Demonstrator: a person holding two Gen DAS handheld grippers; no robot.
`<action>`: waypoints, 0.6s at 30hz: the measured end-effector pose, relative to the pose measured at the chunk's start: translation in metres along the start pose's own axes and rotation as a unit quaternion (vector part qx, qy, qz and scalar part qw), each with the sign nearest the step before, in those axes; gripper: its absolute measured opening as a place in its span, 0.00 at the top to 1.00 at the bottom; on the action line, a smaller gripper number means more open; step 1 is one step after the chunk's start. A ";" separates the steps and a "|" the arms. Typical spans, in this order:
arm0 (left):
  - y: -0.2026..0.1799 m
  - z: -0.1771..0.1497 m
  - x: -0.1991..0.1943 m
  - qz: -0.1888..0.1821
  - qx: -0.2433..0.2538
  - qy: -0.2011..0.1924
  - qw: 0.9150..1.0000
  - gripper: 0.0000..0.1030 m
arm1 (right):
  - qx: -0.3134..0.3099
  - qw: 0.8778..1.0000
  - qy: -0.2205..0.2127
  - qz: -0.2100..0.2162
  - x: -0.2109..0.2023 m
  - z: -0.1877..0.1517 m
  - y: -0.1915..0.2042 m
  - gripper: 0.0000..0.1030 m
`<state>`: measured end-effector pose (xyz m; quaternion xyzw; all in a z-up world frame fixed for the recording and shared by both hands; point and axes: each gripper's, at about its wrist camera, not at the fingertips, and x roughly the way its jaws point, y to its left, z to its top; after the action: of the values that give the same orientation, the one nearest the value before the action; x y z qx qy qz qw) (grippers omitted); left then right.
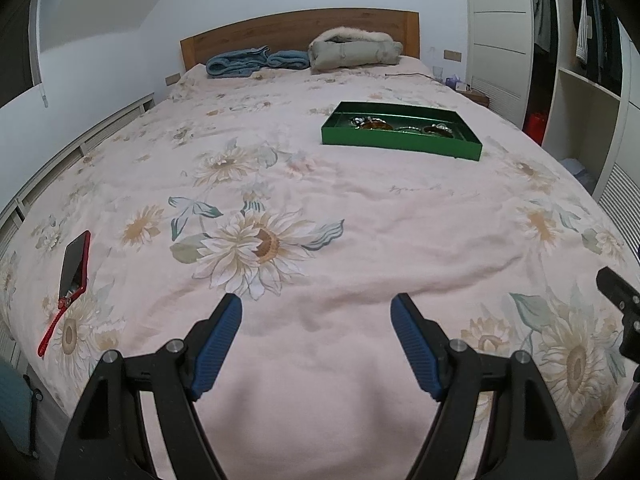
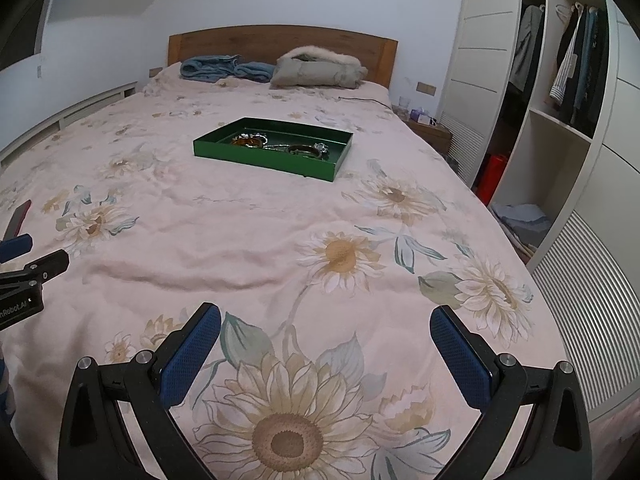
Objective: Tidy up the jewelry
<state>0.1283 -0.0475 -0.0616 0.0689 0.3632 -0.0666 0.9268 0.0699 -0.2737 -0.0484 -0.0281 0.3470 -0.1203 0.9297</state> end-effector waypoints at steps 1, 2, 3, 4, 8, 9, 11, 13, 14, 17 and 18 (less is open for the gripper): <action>0.000 0.000 0.001 -0.001 0.000 0.000 1.000 0.26 | 0.001 1.000 0.000 -0.001 0.001 0.001 0.000 0.00; 0.001 0.000 0.001 -0.001 0.000 0.000 1.000 0.26 | 0.001 1.000 0.000 -0.002 0.002 0.002 -0.001 0.00; 0.001 0.001 0.002 0.000 0.001 0.000 1.000 0.26 | 0.001 1.000 0.000 -0.004 0.003 0.002 -0.001 0.00; 0.002 0.002 0.002 0.000 0.000 -0.001 1.000 0.26 | 0.001 1.000 0.001 -0.005 0.005 0.003 -0.001 0.00; 0.004 0.004 0.004 -0.002 -0.002 -0.002 1.000 0.26 | -0.004 1.000 0.003 -0.008 0.009 0.004 -0.002 0.00; 0.004 0.004 0.004 -0.002 -0.002 -0.002 1.000 0.26 | -0.004 1.000 0.004 -0.008 0.010 0.004 -0.003 0.00; 0.004 0.005 0.007 -0.002 -0.002 -0.003 1.000 0.26 | -0.003 1.000 0.005 -0.009 0.012 0.004 -0.004 0.00; 0.004 0.007 0.009 -0.003 -0.001 -0.003 1.000 0.26 | -0.001 1.000 0.007 -0.012 0.016 0.004 -0.007 0.00; 0.004 0.008 0.011 -0.003 -0.002 -0.003 1.000 0.26 | -0.001 1.000 0.007 -0.015 0.017 0.005 -0.008 0.00; 0.006 0.010 0.014 -0.005 -0.003 -0.002 1.000 0.26 | 0.001 1.000 0.008 -0.020 0.021 0.005 -0.011 0.00; 0.006 0.012 0.017 -0.006 -0.004 -0.001 1.000 0.26 | 0.001 1.000 0.008 -0.021 0.022 0.005 -0.011 0.00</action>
<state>0.1491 -0.0446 -0.0640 0.0631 0.3628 -0.0708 0.9270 0.0874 -0.2899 -0.0569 -0.0336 0.3534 -0.1408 0.9242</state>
